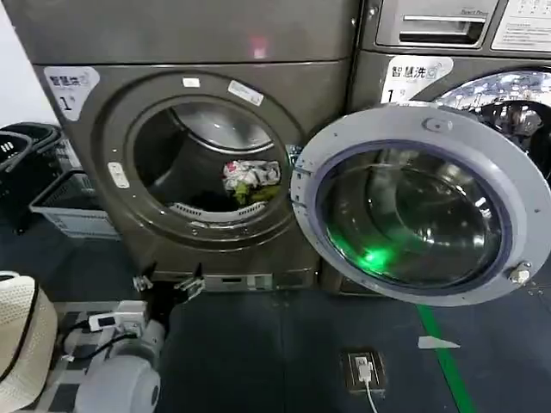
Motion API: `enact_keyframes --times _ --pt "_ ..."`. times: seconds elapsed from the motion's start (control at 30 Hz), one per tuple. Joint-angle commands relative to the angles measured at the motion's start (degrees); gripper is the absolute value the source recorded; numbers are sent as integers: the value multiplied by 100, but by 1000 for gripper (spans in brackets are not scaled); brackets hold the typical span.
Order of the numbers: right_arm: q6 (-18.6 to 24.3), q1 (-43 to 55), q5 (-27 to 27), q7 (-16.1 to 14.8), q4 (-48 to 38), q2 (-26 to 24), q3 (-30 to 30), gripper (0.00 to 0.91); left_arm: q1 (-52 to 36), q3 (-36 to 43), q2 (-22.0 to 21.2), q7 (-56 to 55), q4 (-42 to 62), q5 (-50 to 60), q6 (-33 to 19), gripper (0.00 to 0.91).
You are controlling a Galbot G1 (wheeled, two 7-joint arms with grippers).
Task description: Grasp the clothes from the dryer.
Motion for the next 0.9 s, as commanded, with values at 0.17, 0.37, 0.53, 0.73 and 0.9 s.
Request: enact_keyframes --times 0.17,0.37,0.53,0.73,0.9 --pt "42 17 6 6 9 18 -19 907 -2 6 -3 12 16 46 58 907" --pt "36 51 8 2 45 3 -35 907 -49 65 14 -185 15 39 201 907" --pt "34 34 15 3 34 -16 -22 907 -105 45 7 23 0 -68 426 907" --pt "27 35 23 11 56 -17 -20 907 -189 38 10 171 -10 -83 397 907" --pt "19 54 20 10 83 -17 -46 907 -260 -19 -14 78 85 -33 420 907"
